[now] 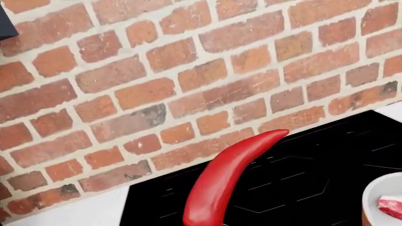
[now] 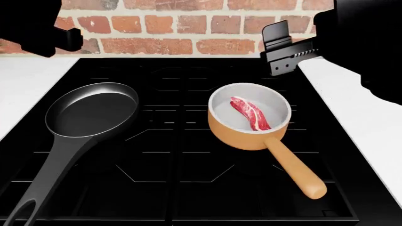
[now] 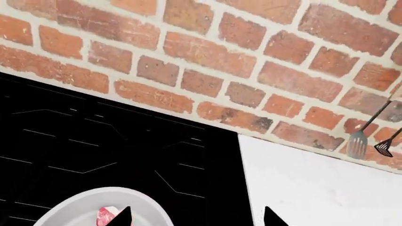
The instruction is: Place both pans onto different burners. Then place the chili pepper and the bacon on different pans.
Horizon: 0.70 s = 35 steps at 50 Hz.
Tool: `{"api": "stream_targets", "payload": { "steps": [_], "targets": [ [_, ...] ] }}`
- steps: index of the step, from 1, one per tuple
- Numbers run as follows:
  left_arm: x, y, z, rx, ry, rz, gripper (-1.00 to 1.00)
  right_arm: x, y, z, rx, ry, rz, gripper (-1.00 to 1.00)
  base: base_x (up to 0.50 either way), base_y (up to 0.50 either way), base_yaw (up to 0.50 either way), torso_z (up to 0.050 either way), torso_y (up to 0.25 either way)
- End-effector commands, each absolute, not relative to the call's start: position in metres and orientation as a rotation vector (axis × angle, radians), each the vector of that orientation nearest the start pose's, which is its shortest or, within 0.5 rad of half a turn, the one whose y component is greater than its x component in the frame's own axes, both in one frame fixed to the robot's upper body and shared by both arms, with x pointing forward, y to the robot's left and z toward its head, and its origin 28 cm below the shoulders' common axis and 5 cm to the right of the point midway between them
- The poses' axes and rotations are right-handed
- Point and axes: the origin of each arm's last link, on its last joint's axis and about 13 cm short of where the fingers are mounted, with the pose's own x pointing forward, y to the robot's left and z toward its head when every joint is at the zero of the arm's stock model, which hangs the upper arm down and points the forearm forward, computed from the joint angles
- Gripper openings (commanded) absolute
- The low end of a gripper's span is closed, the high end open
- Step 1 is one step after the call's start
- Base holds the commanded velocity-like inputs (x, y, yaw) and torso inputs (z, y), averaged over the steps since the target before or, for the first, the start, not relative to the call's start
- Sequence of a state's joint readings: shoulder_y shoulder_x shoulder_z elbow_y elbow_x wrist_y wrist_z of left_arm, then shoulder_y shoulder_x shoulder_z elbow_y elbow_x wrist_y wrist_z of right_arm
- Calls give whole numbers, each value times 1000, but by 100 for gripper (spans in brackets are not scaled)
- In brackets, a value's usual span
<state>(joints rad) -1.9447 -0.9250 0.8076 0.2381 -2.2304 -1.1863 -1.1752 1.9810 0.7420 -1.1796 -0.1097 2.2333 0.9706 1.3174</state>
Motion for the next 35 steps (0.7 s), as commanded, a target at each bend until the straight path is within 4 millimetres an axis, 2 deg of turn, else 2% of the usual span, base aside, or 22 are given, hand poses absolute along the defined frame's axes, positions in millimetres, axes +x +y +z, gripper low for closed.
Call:
{"api": "stream_targets", "payload": {
  "steps": [1,14,35],
  "targets": [
    [208,249,392,276,125,-129,-100,224,-102,391,-289,262,-32,100,0,0,0,0,0],
    [228,250,372,255,188,-116,-100,230,-103,383,-294,281,-31,100,0,0,0,0,0],
    [239,257,346,242,333,-51,-100,233,-104,375,-293,303,-33,100,0,0,0,0,0]
  ]
}}
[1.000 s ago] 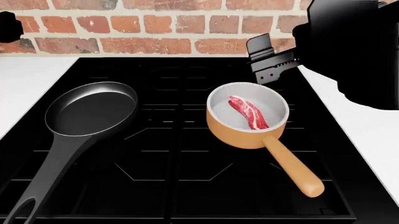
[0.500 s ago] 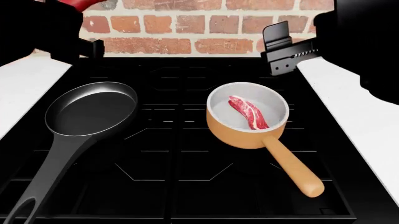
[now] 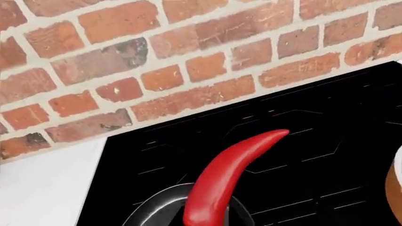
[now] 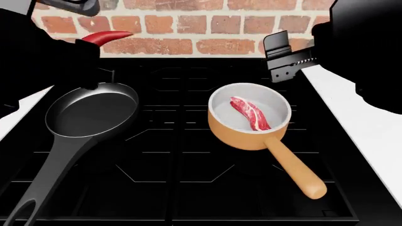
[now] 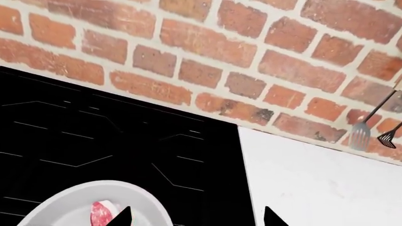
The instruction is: Place both pans onto different burners. Then place the chili pepper and the bacon on different pans.
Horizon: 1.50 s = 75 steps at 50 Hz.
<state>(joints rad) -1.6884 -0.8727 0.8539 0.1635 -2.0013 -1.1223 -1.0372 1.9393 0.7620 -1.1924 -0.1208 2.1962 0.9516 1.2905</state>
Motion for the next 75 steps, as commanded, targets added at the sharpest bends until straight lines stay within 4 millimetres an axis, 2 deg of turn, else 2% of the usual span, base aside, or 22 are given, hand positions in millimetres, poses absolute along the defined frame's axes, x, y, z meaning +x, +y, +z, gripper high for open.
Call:
{"api": "stream_targets", "payload": {
  "steps": [1,21,53,75],
  "targets": [
    [239,257,345,244,340,-45,-100,233,-104,375,-292,303,-32,100,0,0,0,0,0],
    [236,265,333,266,439,-17,-100,232,-104,376,-288,300,-32,100,0,0,0,0,0],
    [223,272,329,282,504,-19,-100,234,-103,373,-292,309,-31,100,0,0,0,0,0],
    [224,275,319,297,548,-4,-100,235,-104,372,-291,313,-35,100,0,0,0,0,0]
  ]
}}
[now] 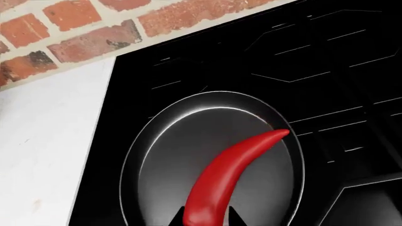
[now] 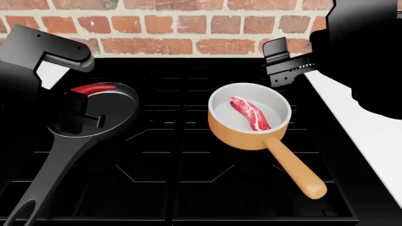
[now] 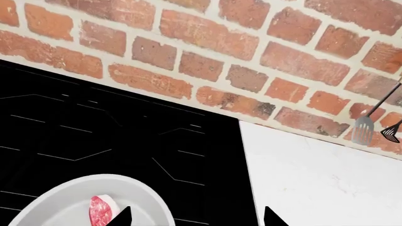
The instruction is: Place both pans onto different burners. Then place the chili pepper and the bacon on different pans.
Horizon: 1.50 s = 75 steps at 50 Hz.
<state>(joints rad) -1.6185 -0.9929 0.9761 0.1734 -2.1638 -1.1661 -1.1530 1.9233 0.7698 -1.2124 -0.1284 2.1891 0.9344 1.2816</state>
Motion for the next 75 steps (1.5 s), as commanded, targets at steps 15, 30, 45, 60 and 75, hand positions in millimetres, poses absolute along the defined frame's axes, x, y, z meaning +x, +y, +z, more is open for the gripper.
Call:
{"api": "stream_targets", "payload": {
  "steps": [15,30,45,60,75],
  "targets": [
    [229,274,316,297,545,1,-100,234,-106,370,-289,315,-37,100,0,0,0,0,0],
    [238,273,310,289,531,14,-100,234,-106,368,-289,320,-37,100,0,0,0,0,0],
    [242,271,308,290,531,15,-100,235,-107,367,-287,321,-37,100,0,0,0,0,0],
    [246,269,303,293,536,7,-100,234,-108,366,-285,324,-37,100,0,0,0,0,0],
    [247,268,298,301,553,8,-100,235,-108,364,-286,330,-38,100,0,0,0,0,0]
  ]
}}
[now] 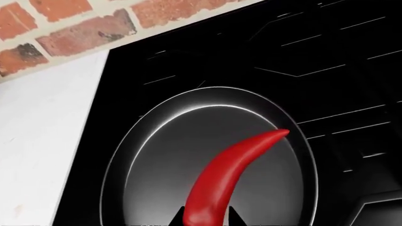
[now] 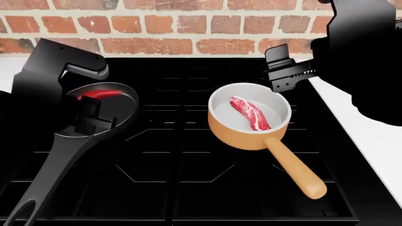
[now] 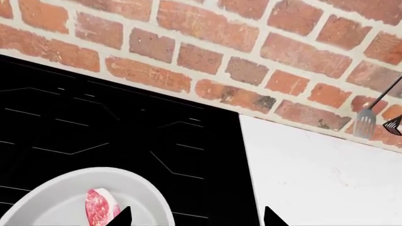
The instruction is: Place both pans onto different burners. Then place the chili pepper and the bacon on different pans.
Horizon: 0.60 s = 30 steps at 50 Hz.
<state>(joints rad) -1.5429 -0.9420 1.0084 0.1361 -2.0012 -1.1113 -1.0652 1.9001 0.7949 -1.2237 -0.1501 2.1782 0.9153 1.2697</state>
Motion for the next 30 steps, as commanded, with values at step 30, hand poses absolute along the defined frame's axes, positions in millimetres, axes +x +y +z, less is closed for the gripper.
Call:
{"api": "stream_targets", "payload": {
  "steps": [30],
  "targets": [
    [255,267,290,309,569,22,-100,236,-109,360,-284,336,-38,100,0,0,0,0,0]
  ]
}}
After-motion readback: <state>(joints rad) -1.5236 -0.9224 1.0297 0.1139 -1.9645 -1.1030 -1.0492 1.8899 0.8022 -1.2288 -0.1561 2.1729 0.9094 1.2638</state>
